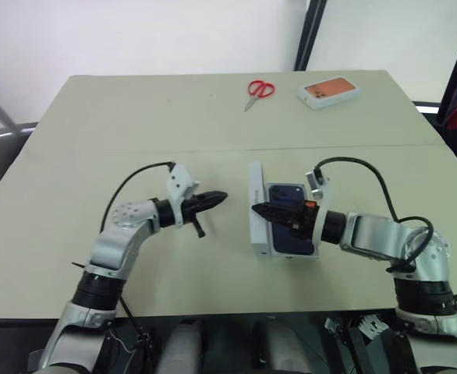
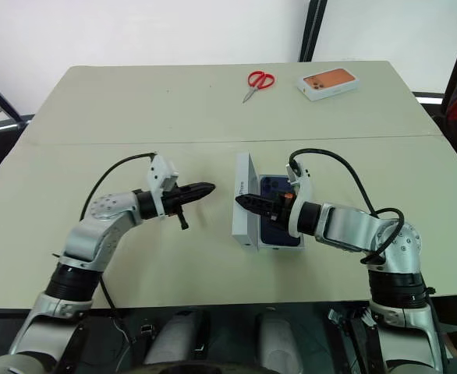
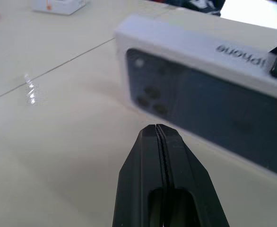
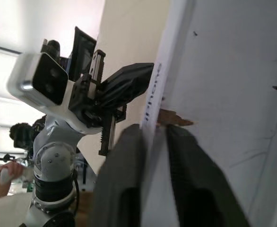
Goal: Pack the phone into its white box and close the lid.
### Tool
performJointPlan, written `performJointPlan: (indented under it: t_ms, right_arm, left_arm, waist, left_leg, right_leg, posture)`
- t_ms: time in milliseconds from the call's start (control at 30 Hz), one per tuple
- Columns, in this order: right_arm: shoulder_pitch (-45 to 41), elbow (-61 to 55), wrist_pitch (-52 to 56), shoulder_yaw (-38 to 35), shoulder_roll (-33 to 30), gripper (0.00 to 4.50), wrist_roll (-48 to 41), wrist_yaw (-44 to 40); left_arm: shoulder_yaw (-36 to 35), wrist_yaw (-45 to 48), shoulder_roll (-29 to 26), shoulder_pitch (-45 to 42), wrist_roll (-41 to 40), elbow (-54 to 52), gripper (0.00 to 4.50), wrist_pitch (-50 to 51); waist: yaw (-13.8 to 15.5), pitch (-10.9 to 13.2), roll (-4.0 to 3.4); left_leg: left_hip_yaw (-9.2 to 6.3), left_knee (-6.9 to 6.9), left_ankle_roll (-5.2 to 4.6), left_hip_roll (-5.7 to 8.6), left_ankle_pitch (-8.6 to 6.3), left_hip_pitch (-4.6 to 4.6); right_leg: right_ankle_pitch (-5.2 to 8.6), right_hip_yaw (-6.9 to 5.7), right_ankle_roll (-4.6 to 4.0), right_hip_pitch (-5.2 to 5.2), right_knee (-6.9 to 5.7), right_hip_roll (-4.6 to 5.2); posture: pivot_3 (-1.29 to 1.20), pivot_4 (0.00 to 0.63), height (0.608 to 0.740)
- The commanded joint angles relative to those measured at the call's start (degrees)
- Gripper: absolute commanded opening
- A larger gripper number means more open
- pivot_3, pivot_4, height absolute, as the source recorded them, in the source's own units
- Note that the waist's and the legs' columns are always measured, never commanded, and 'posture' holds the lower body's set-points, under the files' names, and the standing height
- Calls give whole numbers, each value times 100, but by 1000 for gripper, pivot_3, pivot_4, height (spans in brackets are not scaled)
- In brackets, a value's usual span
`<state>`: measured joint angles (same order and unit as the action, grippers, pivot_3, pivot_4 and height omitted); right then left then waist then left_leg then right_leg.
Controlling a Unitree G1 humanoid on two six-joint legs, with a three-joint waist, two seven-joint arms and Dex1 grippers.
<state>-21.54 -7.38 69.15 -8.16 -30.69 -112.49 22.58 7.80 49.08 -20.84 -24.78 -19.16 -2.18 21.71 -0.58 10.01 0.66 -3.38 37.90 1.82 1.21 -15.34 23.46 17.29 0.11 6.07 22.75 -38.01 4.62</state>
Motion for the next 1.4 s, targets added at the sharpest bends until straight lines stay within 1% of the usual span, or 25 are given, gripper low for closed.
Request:
performJointPlan:
  t_ms: [33, 100, 133, 200, 267, 300, 367, 400, 500, 600, 633, 667, 767, 800, 900, 933, 1000, 1033, 1067, 1133, 1267, 1400]
  right_arm:
    - [-323, 126, 107, -151, -441, 2925, -51, -221]
    - [-484, 167, 138, -143, -796, 3882, -51, -308]
    - [-576, 174, 153, -124, -1008, 4451, -51, -352]
    - [-757, 177, 208, -61, -1603, 4483, 55, -452]
    - [-877, 214, 276, -43, -1990, 4483, 500, -776]
    - [-958, 244, 260, -40, -2204, 4483, 1042, -1113]
    - [-1049, 281, 221, -17, -2449, 4483, 1756, -1620]
    - [-1047, 129, -26, 186, -2697, 4483, 2519, -2138]
    - [-976, -168, -695, 661, -3104, 4483, 4146, -3280]
    - [-850, -302, -1242, 960, -3229, 4483, 5213, -4071]
    - [-814, -319, -1334, 996, -3232, 4483, 5444, -4249]
    - [-729, -411, -1556, 1086, -3291, 4483, 5795, -4496]
    - [-571, -523, -1927, 1161, -3304, 3679, 6507, -4941]
    - [-537, -545, -1958, 1169, -3293, 3090, 6650, -5052]
    - [-401, -733, -2144, 1213, -3298, 1714, 7144, -5371]
    - [-338, -846, -2305, 1301, -3348, 1143, 7429, -5483]
    - [-204, -1085, -2697, 1533, -3471, 243, 8080, -5661]
    - [-134, -1180, -2968, 1671, -3531, 116, 8479, -5707]
    - [-72, -1222, -3229, 1735, -3507, 116, 8753, -5767]
    - [-5, -1242, -3469, 1788, -3437, 116, 9067, -5898]
    - [81, -1324, -3588, 1949, -3326, 116, 9512, -6150]
    - [122, -1394, -3520, 1899, -3124, 116, 9664, -6291]
  left_arm:
    - [238, -71, 305, -291, 39, -49, 0, -16]
    - [355, -62, 442, -374, 45, -32, 0, -4]
    - [406, -53, 501, -408, 48, -25, 0, 4]
    - [526, -59, 653, -486, 46, -5, 0, 71]
    - [651, -62, 748, -532, 100, 12, 0, 76]
    - [771, -129, 865, -578, 178, 64, 0, 82]
    - [899, -209, 1010, -633, 277, 134, 0, 92]
    - [942, -278, 1140, -696, 303, 201, 0, 121]
    - [945, -376, 1346, -793, 313, 292, 0, 155]
    - [767, -465, 1371, -827, 247, 264, 0, 214]
    - [711, -499, 1361, -835, 226, 243, 0, 245]
    - [574, -577, 1288, -852, 191, 167, 0, 341]
    - [268, -729, 1045, -860, 116, -91, 0, 572]
    - [150, -764, 884, -834, 86, -247, 0, 719]
    - [-36, -812, 479, -725, 37, -642, 0, 1133]
    - [-31, -794, 291, -669, 64, -768, 0, 1295]
    - [106, -684, -165, -537, 115, -1056, 0, 1774]
    - [246, -597, -389, -473, 140, -1207, 0, 1994]
    - [356, -562, -527, -434, 125, -1322, 0, 2211]
    - [497, -588, -637, -438, 73, -1430, 0, 2549]
    - [755, -831, -307, -584, -63, -1425, 0, 3405]
    - [947, -1058, 10, -737, -78, -1337, 0, 3864]
  waist:
    - [-6, 1, -1]
    - [-20, 1, -1]
    - [-28, 1, -2]
    - [-13, 5, -9]
    - [-8, 5, -7]
    - [-8, 5, -7]
    - [4, 6, -7]
    - [5, 6, -7]
    - [13, 8, -9]
    - [-15, 8, -10]
    - [-19, 8, -10]
    - [-20, 8, -11]
    - [-17, 9, -12]
    - [-15, 9, -13]
    - [-1, 9, -13]
    - [6, 9, -13]
    - [8, 10, -13]
    - [-1, 10, -14]
    - [-6, 10, -14]
    - [9, 10, -14]
    - [16, 12, -11]
    - [2, 12, -11]
  left_leg:
    - [1, 1, 0, 0, 0, 0]
    - [1, 0, -1, -1, -1, 0]
    - [1, 0, -4, -3, -2, 0]
    - [1, 0, -7, -4, -4, 0]
    - [1, 1, -7, -3, -4, 1]
    - [1, 1, -7, -3, -4, 0]
    - [3, 3, -8, -1, -4, 0]
    - [2, 4, -8, -1, -5, 0]
    - [2, 6, -10, 3, -6, 3]
    - [2, 6, -10, 2, -6, 2]
    - [2, 6, -11, 1, -6, 0]
    - [2, 5, -11, 0, -6, -1]
    - [-1, 4, -10, -3, -6, -1]
    - [-1, 4, -10, -3, -6, -2]
    - [-2, 4, -10, -3, -6, -1]
    - [-2, 5, -10, -3, -6, -1]
    - [-2, 5, -9, -1, -6, -1]
    - [-2, 5, -9, 0, -6, -1]
    - [-2, 4, -9, 1, -6, -1]
    - [-2, 4, -9, 2, -5, -2]
    - [-3, 8, -8, 6, -5, -2]
    - [-4, 7, -8, 6, -5, -2]
  right_leg:
    - [0, 0, 0, 0, 0, 0]
    - [0, 0, 0, 1, -1, -2]
    - [0, 0, 0, 1, -1, -5]
    - [0, 0, 0, 2, -1, -6]
    - [0, 0, 0, 1, 1, -6]
    - [0, -1, 0, 1, 1, -6]
    - [0, 0, 0, -1, 1, -6]
    - [0, 0, 1, -2, 3, -5]
    - [1, -1, 2, 0, 4, -3]
    - [1, -1, 2, 2, 3, -6]
    - [1, -1, 2, 2, 2, -8]
    - [1, -1, 2, 2, 1, -9]
    - [1, -1, 2, 4, -1, -11]
    - [1, -1, 2, 4, -2, -11]
    - [1, -1, 2, 3, 0, -8]
    - [1, -1, 2, 2, 1, -7]
    - [1, -1, 2, 2, 1, -4]
    - [1, -1, 3, 2, 1, -4]
    - [2, -1, 3, 2, 2, -4]
    - [2, -1, 4, 1, 1, -3]
    - [3, -1, 4, -3, 2, 4]
    - [3, -1, 5, -3, 1, 2]
  posture:
    - [0, 150, 740]
    - [0, 150, 740]
    - [0, 150, 740]
    - [0, 150, 740]
    - [0, 150, 740]
    - [0, 150, 740]
    - [0, 150, 740]
    - [0, 150, 740]
    - [0, 150, 740]
    - [0, 150, 740]
    - [0, 150, 740]
    - [0, 150, 740]
    - [0, 150, 740]
    - [0, 150, 740]
    - [0, 150, 740]
    - [0, 150, 740]
    - [0, 150, 740]
    - [0, 150, 740]
    - [0, 150, 740]
    - [0, 150, 740]
    - [0, 150, 740]
    - [0, 150, 740]
